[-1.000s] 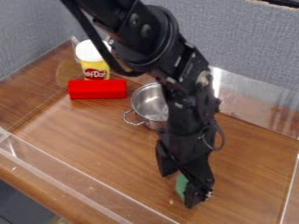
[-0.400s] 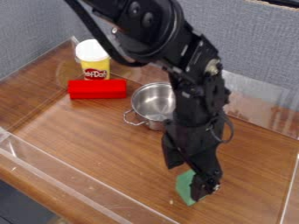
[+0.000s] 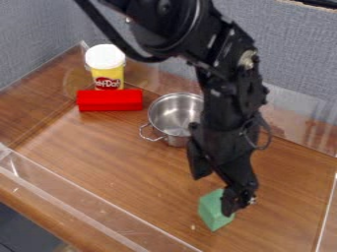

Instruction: Put green object to the right side of the table

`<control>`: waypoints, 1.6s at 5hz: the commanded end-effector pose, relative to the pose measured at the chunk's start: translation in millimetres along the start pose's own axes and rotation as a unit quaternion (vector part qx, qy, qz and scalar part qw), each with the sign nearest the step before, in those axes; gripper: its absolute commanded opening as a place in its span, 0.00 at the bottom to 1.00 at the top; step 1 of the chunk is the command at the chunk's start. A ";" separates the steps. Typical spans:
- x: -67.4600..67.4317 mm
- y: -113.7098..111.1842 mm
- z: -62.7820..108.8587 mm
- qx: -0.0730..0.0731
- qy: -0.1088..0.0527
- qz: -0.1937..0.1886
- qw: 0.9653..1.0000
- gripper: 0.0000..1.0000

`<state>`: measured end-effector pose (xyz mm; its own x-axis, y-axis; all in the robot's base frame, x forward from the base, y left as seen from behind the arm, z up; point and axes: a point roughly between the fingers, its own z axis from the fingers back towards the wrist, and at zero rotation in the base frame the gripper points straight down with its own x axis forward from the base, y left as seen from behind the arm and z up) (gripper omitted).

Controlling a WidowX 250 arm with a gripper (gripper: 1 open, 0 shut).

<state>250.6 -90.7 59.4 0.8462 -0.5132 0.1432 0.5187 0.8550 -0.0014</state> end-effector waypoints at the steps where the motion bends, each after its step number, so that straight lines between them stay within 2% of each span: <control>1: 18.6 -1.2 23.4 0.008 -0.041 -0.008 0.999 1.00; 2: 25.8 -2.4 29.8 0.009 -0.045 -0.009 0.999 1.00; 4: 46.1 -6.8 70.7 0.018 -0.081 0.000 0.997 1.00; 5: 55.6 -6.5 87.4 0.018 -0.089 0.008 0.996 1.00; 6: 61.7 -2.3 96.6 0.021 -0.091 0.016 0.995 1.00; 8: 63.3 -13.9 78.0 0.010 -0.074 -0.012 0.997 1.00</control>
<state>284.7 -125.8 134.4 0.8192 -0.5157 0.2509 0.5290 0.8485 0.0168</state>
